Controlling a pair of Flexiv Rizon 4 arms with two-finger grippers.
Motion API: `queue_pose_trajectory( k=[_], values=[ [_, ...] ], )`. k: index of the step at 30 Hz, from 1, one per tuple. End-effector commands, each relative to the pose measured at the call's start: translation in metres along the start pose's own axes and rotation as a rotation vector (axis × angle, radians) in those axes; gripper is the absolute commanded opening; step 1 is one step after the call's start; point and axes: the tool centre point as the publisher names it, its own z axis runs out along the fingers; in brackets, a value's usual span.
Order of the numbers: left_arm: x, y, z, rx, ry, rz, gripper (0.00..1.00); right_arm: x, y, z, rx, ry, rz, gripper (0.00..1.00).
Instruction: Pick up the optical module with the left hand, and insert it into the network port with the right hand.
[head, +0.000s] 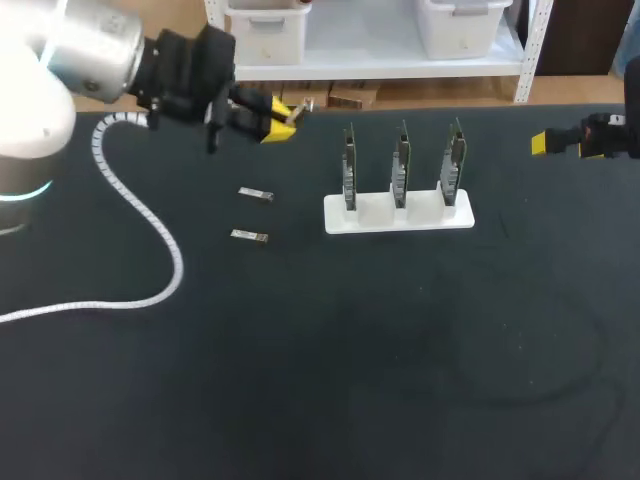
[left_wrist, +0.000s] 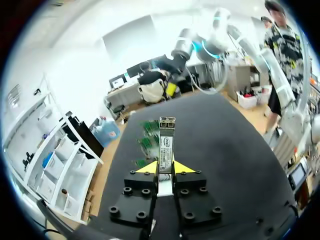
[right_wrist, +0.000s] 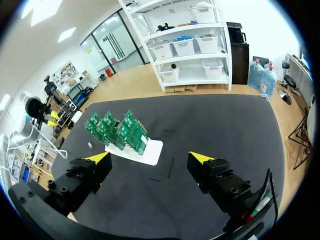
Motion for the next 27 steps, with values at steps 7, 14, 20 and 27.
queue_pose_trajectory(
  k=[7,14,20,27],
  values=[
    [-0.014,0.017,0.031,-0.047,-0.094,-0.042,0.0,0.001,0.001,-0.001,0.004,0.0,0.0,1.0],
    [-0.021,0.025,0.045,-0.049,-0.187,-0.075,0.0,0.001,0.001,-0.001,0.004,0.0,0.0,1.0],
    [-0.02,0.027,0.058,-0.048,-0.219,-0.102,0.0,0.001,0.001,-0.001,0.004,0.0,0.0,1.0],
    [-0.012,0.037,0.068,-0.074,-0.304,-0.142,0.0,0.001,0.001,-0.001,0.004,0.0,0.0,1.0]
  ],
)
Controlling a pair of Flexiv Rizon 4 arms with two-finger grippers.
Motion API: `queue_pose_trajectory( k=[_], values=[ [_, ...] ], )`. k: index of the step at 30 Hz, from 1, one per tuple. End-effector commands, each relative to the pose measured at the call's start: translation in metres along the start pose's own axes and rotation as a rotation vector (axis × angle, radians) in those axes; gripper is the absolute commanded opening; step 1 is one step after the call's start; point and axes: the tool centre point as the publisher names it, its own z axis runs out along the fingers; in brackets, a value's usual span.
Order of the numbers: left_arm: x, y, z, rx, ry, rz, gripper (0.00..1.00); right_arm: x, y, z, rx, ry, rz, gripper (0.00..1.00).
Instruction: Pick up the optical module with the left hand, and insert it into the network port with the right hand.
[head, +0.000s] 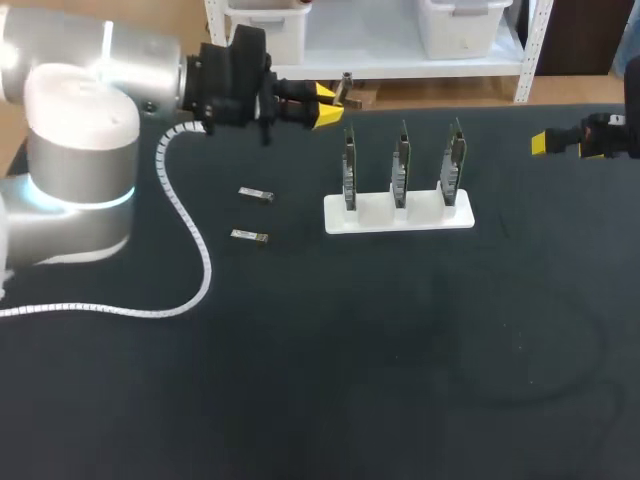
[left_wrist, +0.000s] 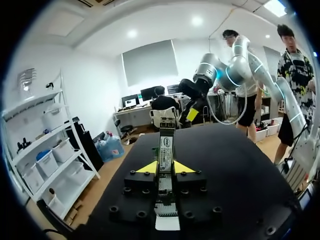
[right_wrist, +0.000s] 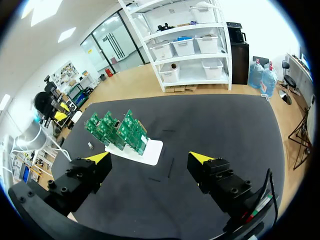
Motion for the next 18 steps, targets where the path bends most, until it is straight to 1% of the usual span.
queue_pose_trajectory(
  k=[1,5,9,13,18],
  values=[
    [0.011,0.004,0.01,-0.005,-0.05,-0.003,0.0,0.0,0.001,-0.001,0.004,0.0,0.0,1.0],
    [0.018,0.001,0.017,0.007,-0.064,-0.012,0.0,0.0,0.001,-0.001,0.004,0.0,0.0,1.0],
    [0.024,0.003,0.02,0.001,-0.086,-0.025,0.0,0.0,0.001,-0.001,0.004,0.0,0.0,1.0],
    [0.026,0.006,0.022,-0.005,-0.112,-0.041,0.0,0.0,0.001,-0.001,0.004,0.0,0.0,1.0],
    [0.028,0.004,0.027,-0.001,-0.135,-0.053,0.0,0.0,0.001,-0.001,0.004,0.0,0.0,1.0]
  ],
)
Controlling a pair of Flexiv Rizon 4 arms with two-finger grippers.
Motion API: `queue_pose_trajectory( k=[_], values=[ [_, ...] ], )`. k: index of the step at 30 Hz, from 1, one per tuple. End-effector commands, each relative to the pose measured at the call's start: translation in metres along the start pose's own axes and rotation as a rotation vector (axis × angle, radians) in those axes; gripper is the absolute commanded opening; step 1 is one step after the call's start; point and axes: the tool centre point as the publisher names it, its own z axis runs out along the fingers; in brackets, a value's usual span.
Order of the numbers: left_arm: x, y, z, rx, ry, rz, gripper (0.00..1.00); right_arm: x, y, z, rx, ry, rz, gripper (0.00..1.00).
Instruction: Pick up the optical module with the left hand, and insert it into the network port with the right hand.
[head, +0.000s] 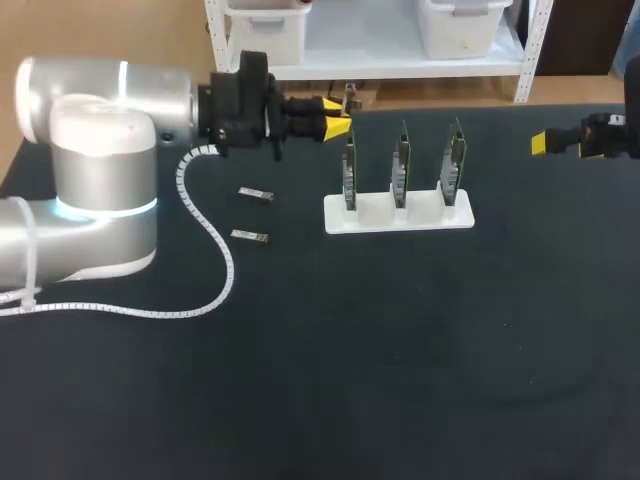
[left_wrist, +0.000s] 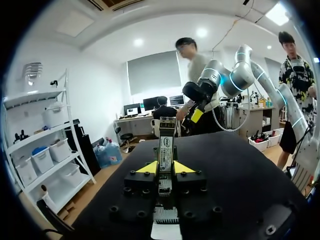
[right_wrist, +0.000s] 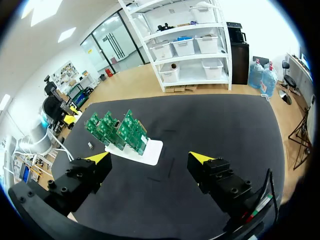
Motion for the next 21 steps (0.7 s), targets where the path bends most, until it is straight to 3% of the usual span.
queue_pose_trajectory(
  k=[1,21],
  values=[
    [0.0054,0.0005,0.006,0.004,-0.027,0.0,0.0,0.0005,0.0009,-0.0013,0.004,0.0,0.0,1.0],
    [0.0065,0.0043,0.0118,0.023,-0.059,-0.008,0.0,0.0005,0.0009,-0.0013,0.004,0.0,0.0,1.0]
  ],
)
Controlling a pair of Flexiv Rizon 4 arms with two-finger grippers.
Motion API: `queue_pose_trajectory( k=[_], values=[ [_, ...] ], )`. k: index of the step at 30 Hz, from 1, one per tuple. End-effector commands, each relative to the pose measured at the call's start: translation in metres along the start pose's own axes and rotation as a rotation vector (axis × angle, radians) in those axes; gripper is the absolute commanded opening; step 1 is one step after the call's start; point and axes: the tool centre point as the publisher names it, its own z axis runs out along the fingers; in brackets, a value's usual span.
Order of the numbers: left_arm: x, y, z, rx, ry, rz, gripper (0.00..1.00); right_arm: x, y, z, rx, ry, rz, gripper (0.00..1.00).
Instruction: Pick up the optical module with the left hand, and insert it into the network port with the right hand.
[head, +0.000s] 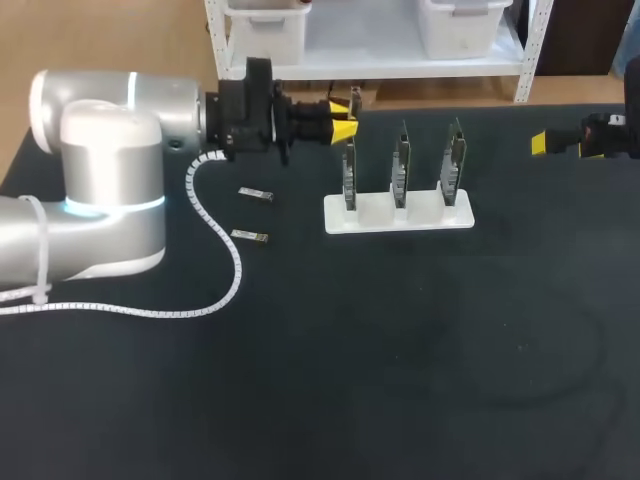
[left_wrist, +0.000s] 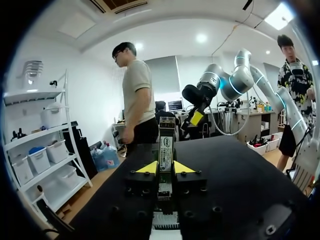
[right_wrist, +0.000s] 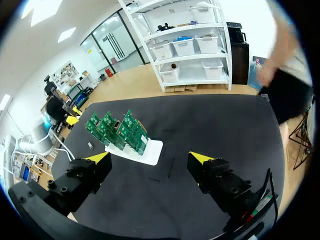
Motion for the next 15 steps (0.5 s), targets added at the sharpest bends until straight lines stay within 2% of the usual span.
queue_pose_trajectory(
  k=[1,11,15],
  values=[
    [0.0032,0.0038,0.0024,0.009,-0.017,0.001,0.0,0.0005,0.0009,-0.0013,0.004,0.0,0.0,1.0],
    [0.0033,0.0067,0.0031,0.055,-0.069,0.014,0.0,0.0005,0.0009,-0.0013,0.004,0.0,0.0,1.0],
    [0.0009,0.0055,0.0039,0.083,-0.034,0.044,0.0,0.0005,0.0009,-0.0013,0.004,0.0,0.0,1.0]
  ],
)
